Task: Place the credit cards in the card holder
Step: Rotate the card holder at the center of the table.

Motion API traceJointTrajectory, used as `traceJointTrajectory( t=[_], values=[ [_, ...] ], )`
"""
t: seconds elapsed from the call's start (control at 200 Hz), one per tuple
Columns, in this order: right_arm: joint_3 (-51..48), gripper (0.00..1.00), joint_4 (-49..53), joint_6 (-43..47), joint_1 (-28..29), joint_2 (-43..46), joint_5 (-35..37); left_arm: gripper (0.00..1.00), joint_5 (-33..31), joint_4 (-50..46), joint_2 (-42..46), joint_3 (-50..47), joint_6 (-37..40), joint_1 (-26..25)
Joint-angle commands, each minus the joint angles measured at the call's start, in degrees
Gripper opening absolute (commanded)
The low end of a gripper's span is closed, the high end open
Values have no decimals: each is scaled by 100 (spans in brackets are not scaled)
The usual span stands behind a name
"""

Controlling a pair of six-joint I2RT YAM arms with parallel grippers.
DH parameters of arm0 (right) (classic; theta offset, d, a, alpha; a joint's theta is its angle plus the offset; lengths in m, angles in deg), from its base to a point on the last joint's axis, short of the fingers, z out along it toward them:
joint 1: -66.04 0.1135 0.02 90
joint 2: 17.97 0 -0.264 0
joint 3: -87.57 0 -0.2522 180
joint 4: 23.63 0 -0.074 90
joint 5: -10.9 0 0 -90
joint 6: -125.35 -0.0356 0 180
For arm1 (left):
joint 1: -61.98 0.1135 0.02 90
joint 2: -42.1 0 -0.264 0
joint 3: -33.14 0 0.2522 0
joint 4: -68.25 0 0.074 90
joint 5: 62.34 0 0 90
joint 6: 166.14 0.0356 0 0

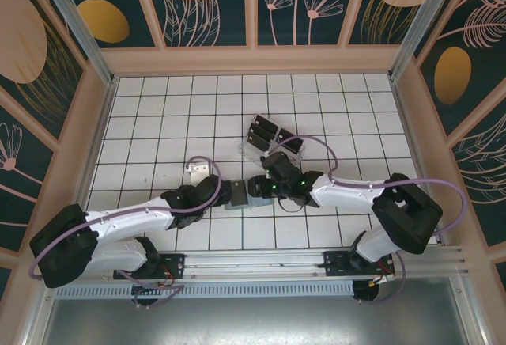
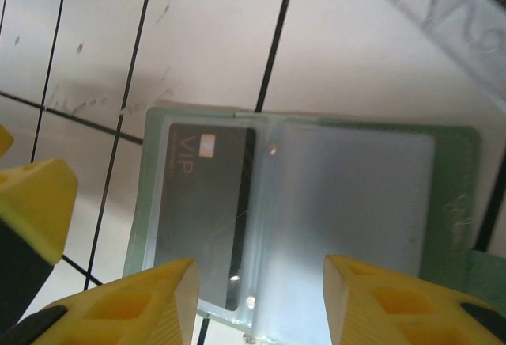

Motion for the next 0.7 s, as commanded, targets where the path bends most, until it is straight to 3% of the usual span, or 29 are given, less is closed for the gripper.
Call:
traceJointTrajectory(
  t=[0.0,0.31,0.696],
  values=[
    [-33,45,-309,-207,188,-155,-9,99,-49,-66,-194,3,-158,28],
    [-7,44,-555,-439,416,-511,-22,99,-167,-133,-436,-56,-210,67],
    [212,43,-638,-471,485,-852,-104,98,28,30,-235,-334,-126,508]
  ],
)
